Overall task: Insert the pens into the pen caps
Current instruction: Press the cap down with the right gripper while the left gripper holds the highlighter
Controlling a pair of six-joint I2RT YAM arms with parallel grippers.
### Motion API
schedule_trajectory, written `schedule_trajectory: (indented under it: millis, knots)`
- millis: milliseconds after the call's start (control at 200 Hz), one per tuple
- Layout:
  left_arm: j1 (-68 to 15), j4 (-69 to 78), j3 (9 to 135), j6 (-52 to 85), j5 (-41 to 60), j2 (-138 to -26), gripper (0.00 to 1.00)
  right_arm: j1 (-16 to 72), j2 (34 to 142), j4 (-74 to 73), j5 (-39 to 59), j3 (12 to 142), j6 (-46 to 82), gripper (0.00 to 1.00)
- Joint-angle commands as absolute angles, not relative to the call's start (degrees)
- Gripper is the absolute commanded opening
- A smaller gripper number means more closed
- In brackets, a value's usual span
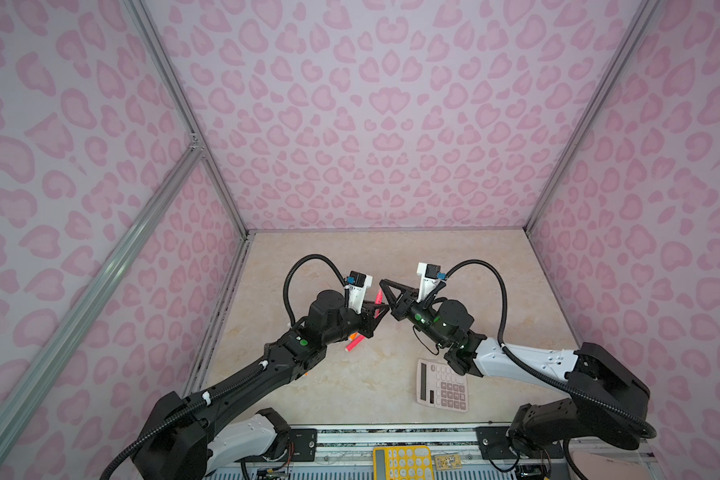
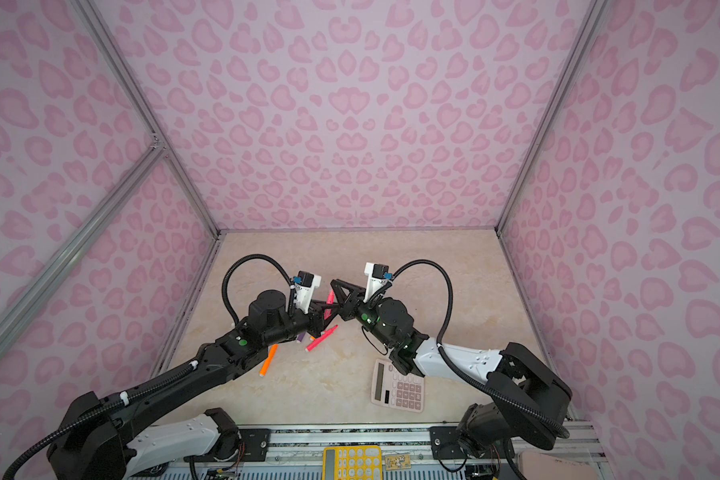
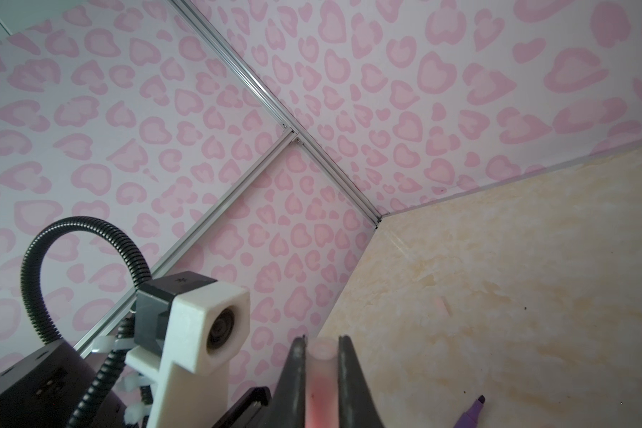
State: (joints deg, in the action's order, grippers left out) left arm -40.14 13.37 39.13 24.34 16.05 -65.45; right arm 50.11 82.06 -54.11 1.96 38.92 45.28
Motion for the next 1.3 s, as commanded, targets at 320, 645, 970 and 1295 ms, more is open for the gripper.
schedule_trajectory:
  millis: [320, 645, 970, 1295]
  knots:
    - [-43.5, 15.1, 42.0, 19.2, 13.6, -68.9, 0.04, 48.5, 83.5, -48.3, 7.8, 42.1, 43.8, 0.32]
    - [-43.7, 14.3, 42.6, 19.2, 11.1, -70.5, 0.04, 45.9, 82.7, -47.2, 9.5, 41.9, 44.8, 0.36]
    - [-43.7, 13.9, 42.3, 19.5, 8.8, -70.0, 0.04, 45.7, 82.0, -47.5, 10.9, 41.9, 44.4, 0.46]
    - [-43.7, 13.8, 43.0, 19.2, 9.9, -71.2, 0.04, 43.2, 82.5, -45.5, 13.7, 43.7, 44.4, 0.41]
